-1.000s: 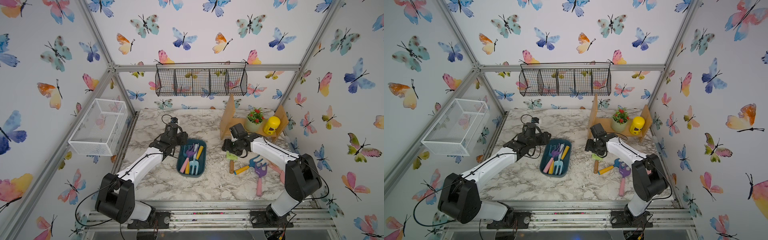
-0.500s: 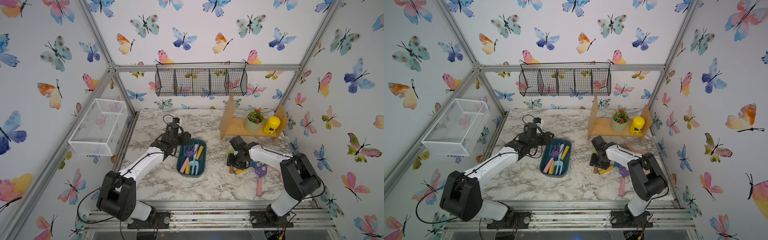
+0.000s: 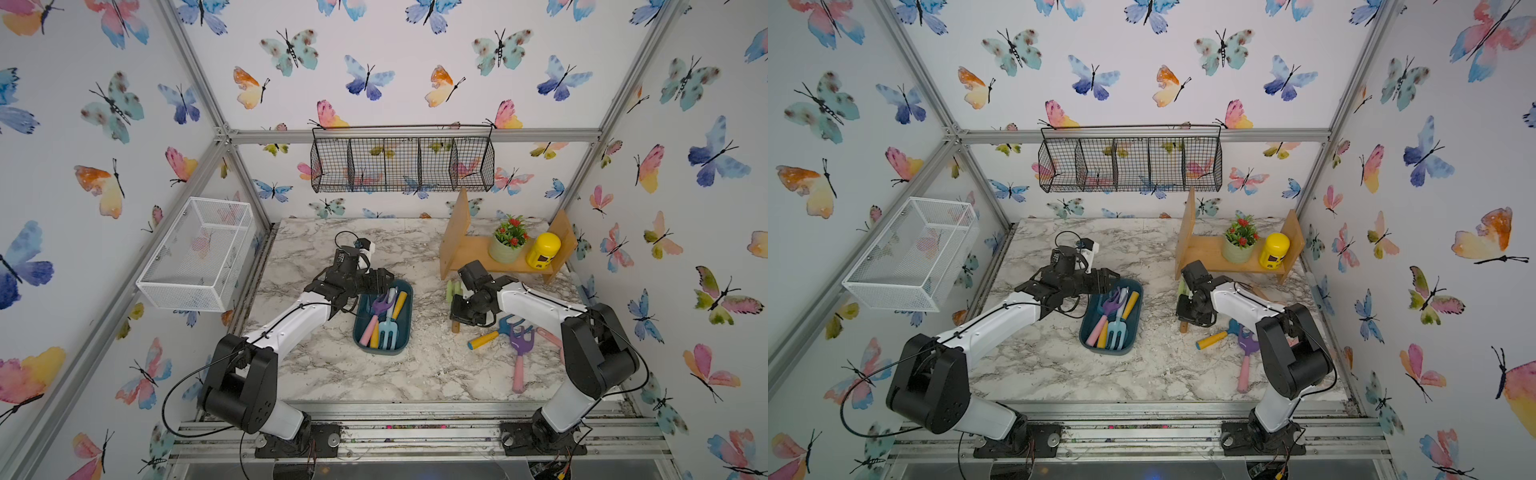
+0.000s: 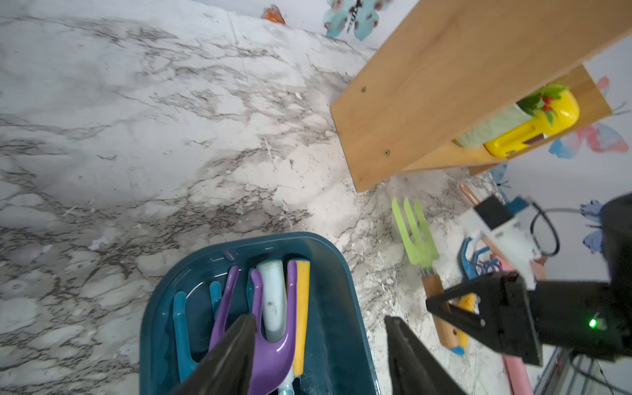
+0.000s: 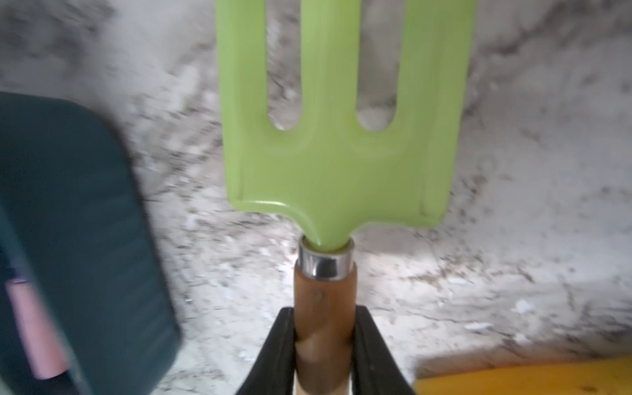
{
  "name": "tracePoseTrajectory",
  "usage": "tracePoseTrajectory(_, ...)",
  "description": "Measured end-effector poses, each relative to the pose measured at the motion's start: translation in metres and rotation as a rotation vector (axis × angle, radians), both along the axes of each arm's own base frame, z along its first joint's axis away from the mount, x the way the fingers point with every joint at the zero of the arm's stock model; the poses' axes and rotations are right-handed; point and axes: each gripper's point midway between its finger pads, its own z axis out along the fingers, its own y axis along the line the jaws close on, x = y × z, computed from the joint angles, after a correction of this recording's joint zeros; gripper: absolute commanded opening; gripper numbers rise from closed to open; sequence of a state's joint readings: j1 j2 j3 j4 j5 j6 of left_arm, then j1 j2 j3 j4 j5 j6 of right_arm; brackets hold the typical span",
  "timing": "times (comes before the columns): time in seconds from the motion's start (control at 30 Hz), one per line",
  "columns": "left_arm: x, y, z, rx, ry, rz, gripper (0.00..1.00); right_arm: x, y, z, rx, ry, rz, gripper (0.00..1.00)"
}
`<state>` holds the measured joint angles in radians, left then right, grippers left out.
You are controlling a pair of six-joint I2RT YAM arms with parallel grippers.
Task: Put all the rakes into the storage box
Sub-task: Pick up the rake at the center of the board.
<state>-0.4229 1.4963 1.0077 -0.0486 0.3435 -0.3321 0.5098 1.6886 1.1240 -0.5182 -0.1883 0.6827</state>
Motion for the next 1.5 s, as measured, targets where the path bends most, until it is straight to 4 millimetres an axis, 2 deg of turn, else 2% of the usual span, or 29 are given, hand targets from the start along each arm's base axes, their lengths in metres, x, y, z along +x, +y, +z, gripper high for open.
tracePoseTrajectory(0.07, -0.005, -0.005, -0.005, -0.018, 0.023, -0.032, 0.68, 0.013, 0.019, 0.024, 0.097, -0.056, 0.027, 0.25)
tracePoseTrajectory(0.13, -0.009, -0.012, -0.006, -0.047, 0.039, -0.069, 0.69, 0.018, 0.038, 0.042, 0.202, -0.077, 0.059, 0.25)
tracePoseTrajectory(0.23, -0.012, -0.021, 0.000, -0.097, 0.042, -0.115, 0.69, 0.016, 0.056, 0.052, 0.305, -0.074, 0.114, 0.25)
tracePoseTrajectory(0.43, -0.012, -0.035, 0.011, -0.179, 0.025, -0.174, 0.70, 0.013, 0.074, 0.068, 0.409, -0.086, 0.192, 0.24)
tracePoseTrajectory(0.7, -0.001, -0.053, 0.005, -0.256, 0.060, -0.205, 0.69, 0.005, 0.089, 0.080, 0.469, -0.095, 0.284, 0.24)
tracePoseTrajectory(0.87, 0.015, -0.066, 0.021, -0.290, 0.024, -0.224, 0.69, -0.001, 0.093, 0.080, 0.473, -0.093, 0.322, 0.24)
tracePoseTrajectory(1.03, 0.022, -0.077, 0.039, -0.314, -0.023, -0.251, 0.67, -0.004, 0.095, 0.080, 0.472, -0.096, 0.338, 0.24)
tracePoseTrajectory(1.13, 0.022, -0.087, 0.033, -0.312, -0.014, -0.269, 0.66, -0.004, 0.095, 0.081, 0.473, -0.099, 0.346, 0.24)
tracePoseTrajectory(1.23, 0.016, -0.101, 0.020, -0.294, 0.017, -0.299, 0.64, -0.004, 0.095, 0.082, 0.472, -0.104, 0.350, 0.24)
tracePoseTrajectory(1.3, 0.012, -0.109, 0.012, -0.279, 0.035, -0.320, 0.56, -0.005, 0.095, 0.083, 0.473, -0.110, 0.353, 0.25)
tracePoseTrajectory(1.37, 0.007, -0.114, 0.007, -0.267, 0.047, -0.335, 0.27, -0.005, 0.095, 0.086, 0.474, -0.116, 0.356, 0.24)
tracePoseTrajectory(1.43, 0.003, -0.117, 0.005, -0.262, 0.056, -0.341, 0.07, -0.005, 0.095, 0.089, 0.477, -0.125, 0.358, 0.25)
tracePoseTrajectory(1.47, 0.004, -0.117, 0.006, -0.267, 0.058, -0.339, 0.01, -0.006, 0.093, 0.089, 0.469, -0.124, 0.357, 0.25)
tracePoseTrajectory(1.5, 0.003, -0.118, 0.011, -0.282, 0.056, -0.349, 0.00, -0.005, 0.092, 0.086, 0.458, -0.128, 0.354, 0.25)
